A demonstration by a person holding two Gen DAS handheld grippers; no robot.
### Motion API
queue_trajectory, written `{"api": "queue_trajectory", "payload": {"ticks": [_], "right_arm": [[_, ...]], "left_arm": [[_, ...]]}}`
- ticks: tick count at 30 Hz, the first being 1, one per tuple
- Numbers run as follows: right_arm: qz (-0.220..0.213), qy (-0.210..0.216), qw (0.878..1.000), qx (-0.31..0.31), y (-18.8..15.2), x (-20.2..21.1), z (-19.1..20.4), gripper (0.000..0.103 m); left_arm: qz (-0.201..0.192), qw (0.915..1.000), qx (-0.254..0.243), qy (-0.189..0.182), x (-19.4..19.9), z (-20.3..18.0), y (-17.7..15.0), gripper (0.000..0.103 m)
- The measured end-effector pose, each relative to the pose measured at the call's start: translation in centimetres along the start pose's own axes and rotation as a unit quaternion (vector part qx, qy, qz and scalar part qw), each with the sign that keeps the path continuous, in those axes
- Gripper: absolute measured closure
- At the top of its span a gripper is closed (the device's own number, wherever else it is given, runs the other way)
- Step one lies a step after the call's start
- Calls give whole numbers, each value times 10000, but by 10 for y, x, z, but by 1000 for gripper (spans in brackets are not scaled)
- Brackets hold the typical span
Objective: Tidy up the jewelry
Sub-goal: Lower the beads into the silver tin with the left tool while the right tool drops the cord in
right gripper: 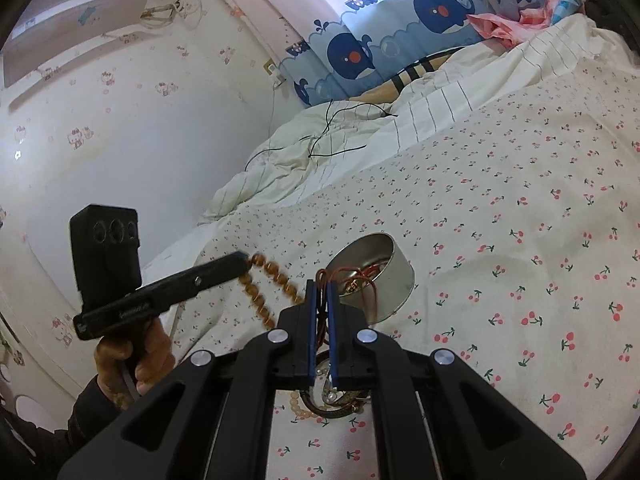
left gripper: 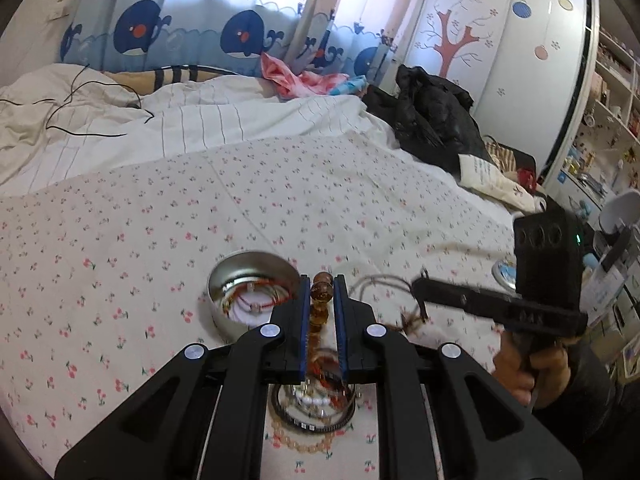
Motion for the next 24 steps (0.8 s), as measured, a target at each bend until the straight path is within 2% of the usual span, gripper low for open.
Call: {"api": "queue_trajectory", "payload": {"ticks": [6, 12, 17, 22, 24], "right_arm": [[-99, 47, 9998, -165, 4, 6, -5, 96], [-150, 116, 9995, -269, 7, 10, -6, 96], [-162, 184, 9992, -306, 8, 12, -6, 96], [-170, 176, 9992, -310, 7, 13, -6, 96], [-155, 158, 9993, -309, 7, 12, -6, 97]], "left_arm": [[36, 9999, 126, 107, -29, 8, 21, 93], [149, 9988, 373, 264, -64, 24, 23, 93], [301, 9963, 555, 579, -84, 42, 11, 93], [675, 9887, 552, 1218, -93, 63, -5, 92], [683, 9888, 590, 1187, -92, 68, -8, 92]]}}
Point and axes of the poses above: each gripper's, at about its wrist camera, not at the fingertips, and x roughly against the way its jaws point, z to its left, y to its top, the point moved 6 cm from there along -x, roughly the way its jaws point, and after that the axes turned 7 degrees about -y, right-handed, at the moved point
